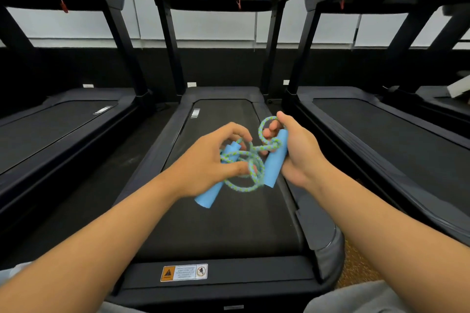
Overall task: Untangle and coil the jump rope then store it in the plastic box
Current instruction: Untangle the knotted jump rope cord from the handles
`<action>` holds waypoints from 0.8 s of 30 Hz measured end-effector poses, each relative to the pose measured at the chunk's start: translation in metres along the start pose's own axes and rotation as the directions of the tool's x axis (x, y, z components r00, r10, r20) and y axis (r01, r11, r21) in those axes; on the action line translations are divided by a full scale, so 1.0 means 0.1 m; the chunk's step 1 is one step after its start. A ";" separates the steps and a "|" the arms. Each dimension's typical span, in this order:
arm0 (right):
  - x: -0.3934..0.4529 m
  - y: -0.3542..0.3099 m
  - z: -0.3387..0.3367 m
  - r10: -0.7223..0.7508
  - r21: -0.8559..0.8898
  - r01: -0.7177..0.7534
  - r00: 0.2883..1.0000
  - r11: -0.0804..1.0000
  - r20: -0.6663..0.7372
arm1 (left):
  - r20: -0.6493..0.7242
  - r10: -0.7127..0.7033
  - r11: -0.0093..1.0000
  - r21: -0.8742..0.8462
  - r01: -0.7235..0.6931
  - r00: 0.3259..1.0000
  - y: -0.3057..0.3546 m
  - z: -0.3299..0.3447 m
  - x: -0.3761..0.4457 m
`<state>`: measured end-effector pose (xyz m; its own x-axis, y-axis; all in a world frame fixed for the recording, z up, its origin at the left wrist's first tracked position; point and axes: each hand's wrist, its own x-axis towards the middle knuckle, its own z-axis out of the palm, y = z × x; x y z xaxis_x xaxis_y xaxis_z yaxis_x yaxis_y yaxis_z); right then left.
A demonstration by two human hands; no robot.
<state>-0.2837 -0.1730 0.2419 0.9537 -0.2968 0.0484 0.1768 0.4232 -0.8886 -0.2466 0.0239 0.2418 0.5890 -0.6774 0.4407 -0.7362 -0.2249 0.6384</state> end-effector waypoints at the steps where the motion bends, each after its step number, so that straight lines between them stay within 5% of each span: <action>1: -0.01 0.01 0.02 -0.010 -0.010 0.009 0.999 1.000 -0.049 | -0.061 0.048 0.998 0.050 -0.045 0.997 0.02 0.03 -0.01; 6: -0.09 0.03 0.15 -0.143 -0.158 0.124 0.983 0.980 -0.119 | -0.242 0.148 0.987 0.105 -0.126 0.959 0.10 0.22 0.01; 11: -0.14 0.08 0.20 -0.215 -0.281 0.211 0.977 0.936 0.017 | -0.374 0.136 0.988 0.114 -0.100 0.917 0.08 0.25 0.05; 24: -0.02 0.02 0.04 -0.099 -0.287 0.142 0.983 0.947 0.157 | -0.438 -0.172 0.981 -0.162 0.110 0.882 -0.26 -0.08 0.10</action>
<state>-0.2839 -0.1682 0.2414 0.9577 -0.1992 0.2076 0.2329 0.1131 -0.9659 -0.2189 0.0284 0.2349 0.7922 -0.2520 0.5558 -0.6028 -0.1816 0.7770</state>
